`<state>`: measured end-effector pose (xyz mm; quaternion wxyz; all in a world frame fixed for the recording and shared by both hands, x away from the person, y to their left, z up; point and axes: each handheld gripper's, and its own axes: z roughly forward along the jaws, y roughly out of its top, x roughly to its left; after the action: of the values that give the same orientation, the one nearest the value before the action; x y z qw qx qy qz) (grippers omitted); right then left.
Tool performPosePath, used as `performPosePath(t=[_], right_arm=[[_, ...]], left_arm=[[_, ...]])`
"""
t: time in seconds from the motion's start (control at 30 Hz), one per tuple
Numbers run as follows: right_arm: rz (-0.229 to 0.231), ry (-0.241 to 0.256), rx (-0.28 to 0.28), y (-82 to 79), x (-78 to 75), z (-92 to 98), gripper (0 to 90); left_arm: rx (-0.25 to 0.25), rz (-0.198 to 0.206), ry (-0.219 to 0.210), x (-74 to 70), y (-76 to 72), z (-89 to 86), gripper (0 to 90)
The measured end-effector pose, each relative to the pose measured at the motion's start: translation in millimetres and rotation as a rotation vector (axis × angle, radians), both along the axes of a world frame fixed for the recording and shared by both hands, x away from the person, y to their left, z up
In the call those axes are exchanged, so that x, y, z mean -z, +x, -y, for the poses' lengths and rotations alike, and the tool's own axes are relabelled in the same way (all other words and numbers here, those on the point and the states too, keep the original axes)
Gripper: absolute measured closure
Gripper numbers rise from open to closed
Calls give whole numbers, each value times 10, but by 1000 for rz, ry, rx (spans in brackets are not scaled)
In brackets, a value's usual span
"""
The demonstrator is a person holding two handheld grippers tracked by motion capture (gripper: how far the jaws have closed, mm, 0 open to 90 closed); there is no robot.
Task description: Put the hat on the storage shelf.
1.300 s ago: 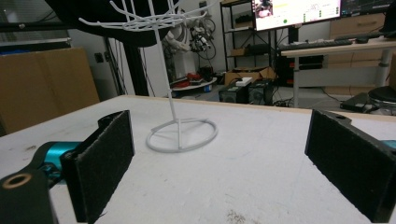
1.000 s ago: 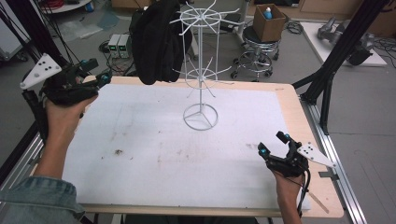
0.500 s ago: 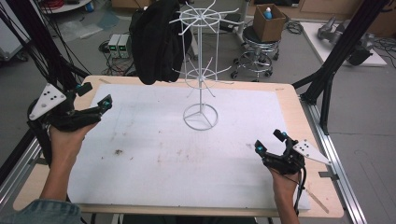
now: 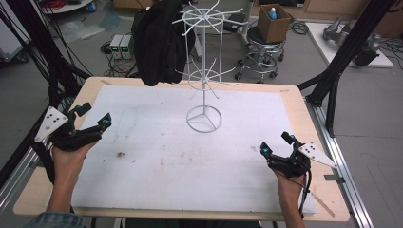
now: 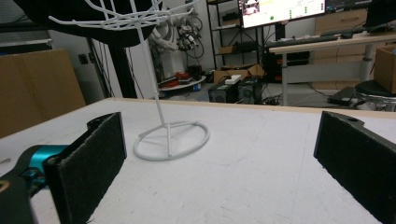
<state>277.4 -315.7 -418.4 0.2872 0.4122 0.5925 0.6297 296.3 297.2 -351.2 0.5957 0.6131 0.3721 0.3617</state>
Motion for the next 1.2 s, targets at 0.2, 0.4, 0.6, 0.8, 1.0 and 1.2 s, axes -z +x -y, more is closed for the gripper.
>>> performPosePath(t=[0.2, 0.4, 0.6, 0.8, 1.0, 1.2], right_arm=[[-2, -8, -2, -2, 1, -11, 15], [-5, -13, 5, 5, 5, -12, 15], [-8, -15, 5, 9, 7, -11, 15], [-14, -19, 4, 21, 14, -16, 15], [-20, -19, 2, 21, 16, -21, 15], [-18, -19, 1, 20, 16, -25, 15]], left_arm=[[-13, -26, 3, 176, -51, -47, 195], [-19, -46, 0, 330, -80, -47, 194], [-23, -80, -6, 530, -98, -49, 186], [-32, -99, 8, 648, -112, -54, 187], [-31, -97, 19, 691, -138, -47, 187], [-33, -97, 16, 702, -145, -49, 187]])
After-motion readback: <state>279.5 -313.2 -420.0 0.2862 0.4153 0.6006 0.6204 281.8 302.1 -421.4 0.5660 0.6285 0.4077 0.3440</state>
